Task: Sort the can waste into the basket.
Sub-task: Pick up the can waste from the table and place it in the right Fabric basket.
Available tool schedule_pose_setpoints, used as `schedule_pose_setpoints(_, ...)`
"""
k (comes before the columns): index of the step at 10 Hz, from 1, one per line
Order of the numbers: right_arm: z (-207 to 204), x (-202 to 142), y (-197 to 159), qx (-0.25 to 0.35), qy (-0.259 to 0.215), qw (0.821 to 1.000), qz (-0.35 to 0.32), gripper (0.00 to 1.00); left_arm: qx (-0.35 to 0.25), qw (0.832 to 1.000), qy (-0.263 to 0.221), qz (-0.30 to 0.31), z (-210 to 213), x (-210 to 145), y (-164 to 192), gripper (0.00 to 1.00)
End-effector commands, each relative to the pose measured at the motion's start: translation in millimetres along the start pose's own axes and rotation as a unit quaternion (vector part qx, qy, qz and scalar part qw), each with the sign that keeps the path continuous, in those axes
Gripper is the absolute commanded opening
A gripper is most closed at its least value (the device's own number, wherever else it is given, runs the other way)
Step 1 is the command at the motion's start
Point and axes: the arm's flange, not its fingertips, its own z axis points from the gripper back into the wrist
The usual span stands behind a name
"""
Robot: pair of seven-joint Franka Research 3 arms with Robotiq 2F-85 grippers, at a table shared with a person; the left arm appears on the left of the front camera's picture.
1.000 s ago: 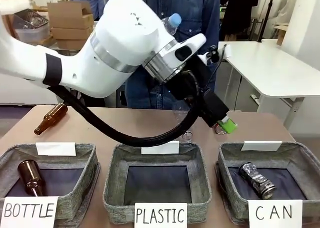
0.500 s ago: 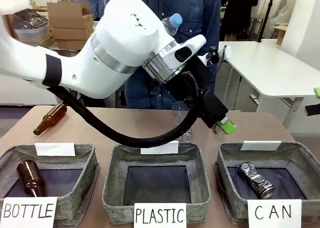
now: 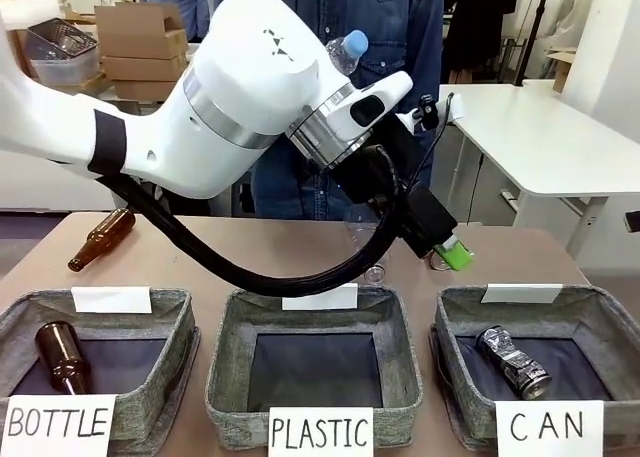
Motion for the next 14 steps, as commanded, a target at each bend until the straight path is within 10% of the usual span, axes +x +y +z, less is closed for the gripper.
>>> schedule_pose_setpoints(1, 4.9, 2.2, -0.2, 0.0, 0.006, 1.0, 0.004, 1.0, 0.037, 0.992, 0.058, -0.107, -38.3, 33.1, -1.9, 1.0)
schedule_pose_setpoints(5, 0.1, 0.2, -0.1, 0.0, 0.0, 1.0, 0.0, 1.0, 0.059, 0.997, 0.041, -0.018, 57.8, -20.7, -33.7, 1.0)
schedule_pose_setpoints(8, -26.2, 8.0, -0.3, 0.015, 0.014, 1.0, -0.006, 1.0, 0.066, 0.984, -0.066, 0.153, 165.1, -112.9, -37.9, 1.0)
schedule_pose_setpoints(11, -83.8, 24.5, 22.0, 0.087, 0.015, 0.995, -0.039, 1.0, -0.014, 0.888, -0.326, 0.324, 261.0, -214.3, -10.4, 1.0)
schedule_pose_setpoints(12, -100.9, 34.7, 32.4, 0.098, -0.008, 0.991, -0.09, 1.0, -0.059, 0.83, -0.44, 0.337, 276.5, -243.4, -12.4, 1.0)
schedule_pose_setpoints(14, -102.9, 51.2, 41.9, 0.07, -0.047, 0.988, -0.133, 1.0, -0.085, 0.795, -0.502, 0.329, 280.1, -278.9, -11.2, 1.0)
